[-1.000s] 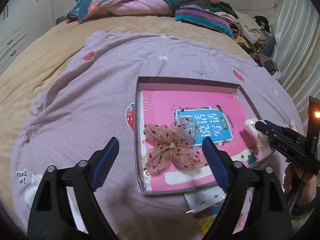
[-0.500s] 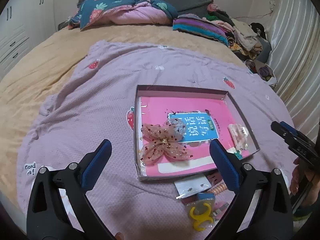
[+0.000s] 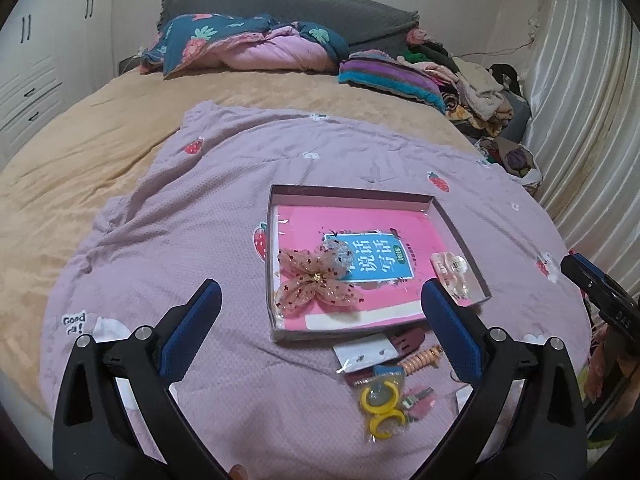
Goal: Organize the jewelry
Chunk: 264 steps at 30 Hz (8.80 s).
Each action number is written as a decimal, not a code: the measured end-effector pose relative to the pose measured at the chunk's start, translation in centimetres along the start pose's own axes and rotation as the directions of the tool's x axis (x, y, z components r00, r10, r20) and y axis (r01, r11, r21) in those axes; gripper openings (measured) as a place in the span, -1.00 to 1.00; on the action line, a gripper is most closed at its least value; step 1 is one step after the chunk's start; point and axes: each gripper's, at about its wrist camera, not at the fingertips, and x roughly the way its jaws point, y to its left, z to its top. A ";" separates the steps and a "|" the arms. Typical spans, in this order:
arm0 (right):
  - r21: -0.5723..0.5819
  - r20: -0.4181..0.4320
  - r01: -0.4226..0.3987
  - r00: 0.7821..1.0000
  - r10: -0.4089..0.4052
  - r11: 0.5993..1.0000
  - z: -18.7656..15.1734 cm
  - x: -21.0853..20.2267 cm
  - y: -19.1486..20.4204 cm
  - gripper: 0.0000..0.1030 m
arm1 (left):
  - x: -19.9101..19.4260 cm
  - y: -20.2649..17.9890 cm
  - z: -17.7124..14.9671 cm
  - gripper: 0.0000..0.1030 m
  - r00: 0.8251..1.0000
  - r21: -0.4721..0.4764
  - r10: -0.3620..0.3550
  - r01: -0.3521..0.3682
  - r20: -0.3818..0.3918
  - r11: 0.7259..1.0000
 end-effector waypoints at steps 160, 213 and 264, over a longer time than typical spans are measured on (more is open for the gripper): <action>-0.023 -0.162 -0.103 0.982 0.098 0.994 0.1 7.9 0.3 -0.51 | 13.9 -4.8 3.4 -0.36 0.956 -0.018 -0.209 0.210 -0.204 0.978; -0.075 -0.088 -0.065 0.994 0.059 0.995 -1.3 3.4 2.8 0.62 | 4.0 -0.9 1.9 0.81 0.990 -0.068 -0.127 0.123 -0.059 0.990; -0.137 -0.072 -0.053 0.996 0.044 0.989 -6.7 -3.9 3.7 0.62 | -1.1 -3.0 -6.2 0.81 0.991 0.014 -0.110 0.112 -0.075 0.994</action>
